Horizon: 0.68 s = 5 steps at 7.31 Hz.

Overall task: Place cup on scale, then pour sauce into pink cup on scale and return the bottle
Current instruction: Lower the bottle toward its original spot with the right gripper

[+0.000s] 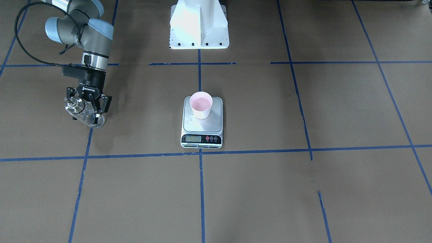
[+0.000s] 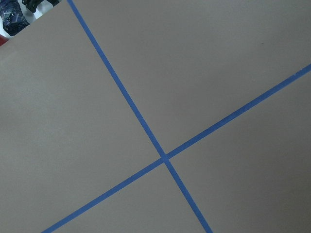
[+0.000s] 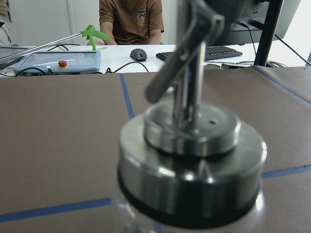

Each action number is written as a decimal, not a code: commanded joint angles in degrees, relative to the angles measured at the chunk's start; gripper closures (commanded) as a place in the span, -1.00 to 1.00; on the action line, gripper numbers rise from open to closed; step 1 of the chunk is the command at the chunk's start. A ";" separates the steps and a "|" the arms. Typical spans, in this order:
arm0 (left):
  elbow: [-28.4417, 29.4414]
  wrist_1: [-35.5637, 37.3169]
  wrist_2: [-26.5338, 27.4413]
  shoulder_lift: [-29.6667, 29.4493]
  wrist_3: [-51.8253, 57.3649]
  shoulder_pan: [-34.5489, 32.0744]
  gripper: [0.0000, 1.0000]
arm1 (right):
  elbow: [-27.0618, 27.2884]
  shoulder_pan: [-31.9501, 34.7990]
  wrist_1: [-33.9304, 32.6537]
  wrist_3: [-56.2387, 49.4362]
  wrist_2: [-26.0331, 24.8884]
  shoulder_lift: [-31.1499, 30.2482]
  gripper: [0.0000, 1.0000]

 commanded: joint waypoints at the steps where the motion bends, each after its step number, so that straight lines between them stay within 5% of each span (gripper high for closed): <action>1: 0.04 0.00 0.00 -0.12 0.00 0.00 -1.00 | 0.15 0.03 0.06 -0.07 0.12 -0.46 1.00; 4: -0.05 0.00 0.00 -0.21 0.00 0.00 -1.00 | -0.02 0.12 -0.03 -0.16 -0.41 -0.73 1.00; 5: 0.04 0.00 0.00 -0.21 0.00 0.00 -1.00 | 0.07 0.12 -0.03 -0.25 -0.58 -0.73 0.44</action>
